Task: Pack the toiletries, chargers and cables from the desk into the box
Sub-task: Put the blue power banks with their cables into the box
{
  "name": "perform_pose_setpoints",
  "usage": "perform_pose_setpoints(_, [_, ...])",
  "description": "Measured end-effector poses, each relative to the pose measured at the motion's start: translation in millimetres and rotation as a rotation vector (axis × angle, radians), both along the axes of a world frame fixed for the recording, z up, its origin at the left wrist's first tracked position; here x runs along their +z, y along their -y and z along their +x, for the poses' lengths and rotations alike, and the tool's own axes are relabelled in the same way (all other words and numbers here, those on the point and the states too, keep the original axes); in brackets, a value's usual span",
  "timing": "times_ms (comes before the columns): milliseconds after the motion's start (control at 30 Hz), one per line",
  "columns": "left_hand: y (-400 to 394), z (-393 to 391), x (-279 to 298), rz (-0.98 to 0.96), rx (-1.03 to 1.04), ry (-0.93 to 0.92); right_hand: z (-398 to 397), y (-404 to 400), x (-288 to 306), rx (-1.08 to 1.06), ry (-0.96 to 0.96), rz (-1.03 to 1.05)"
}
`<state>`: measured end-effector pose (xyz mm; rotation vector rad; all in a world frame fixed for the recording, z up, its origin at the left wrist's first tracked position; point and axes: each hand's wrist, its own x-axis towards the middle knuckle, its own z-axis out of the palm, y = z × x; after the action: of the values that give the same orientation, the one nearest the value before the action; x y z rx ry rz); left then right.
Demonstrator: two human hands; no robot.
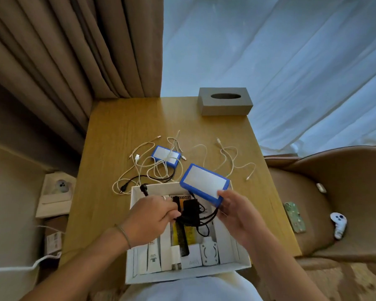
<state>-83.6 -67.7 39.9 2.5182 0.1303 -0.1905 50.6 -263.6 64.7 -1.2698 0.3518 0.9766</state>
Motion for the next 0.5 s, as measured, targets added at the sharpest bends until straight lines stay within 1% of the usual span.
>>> perform_pose_setpoints(100, [-2.0, 0.2, 1.6, 0.068, -0.077, 0.030, -20.2, 21.4, -18.7, -0.093, -0.074, 0.024])
perform_pose_setpoints(267, [-4.1, 5.2, -3.0, 0.202, -0.263, -0.028, -48.3, 36.5, -46.5, -0.270, -0.238, -0.001])
perform_pose_setpoints(433, [1.1, 10.8, -10.1, 0.306, -0.305, 0.028, -51.7, 21.9, -65.7, -0.537, -0.454, 0.079])
perform_pose_setpoints(500, [3.1, 11.1, -15.6, 0.338, -0.306, 0.026, -48.6, 15.8, -74.5, -0.614, -0.502, 0.077])
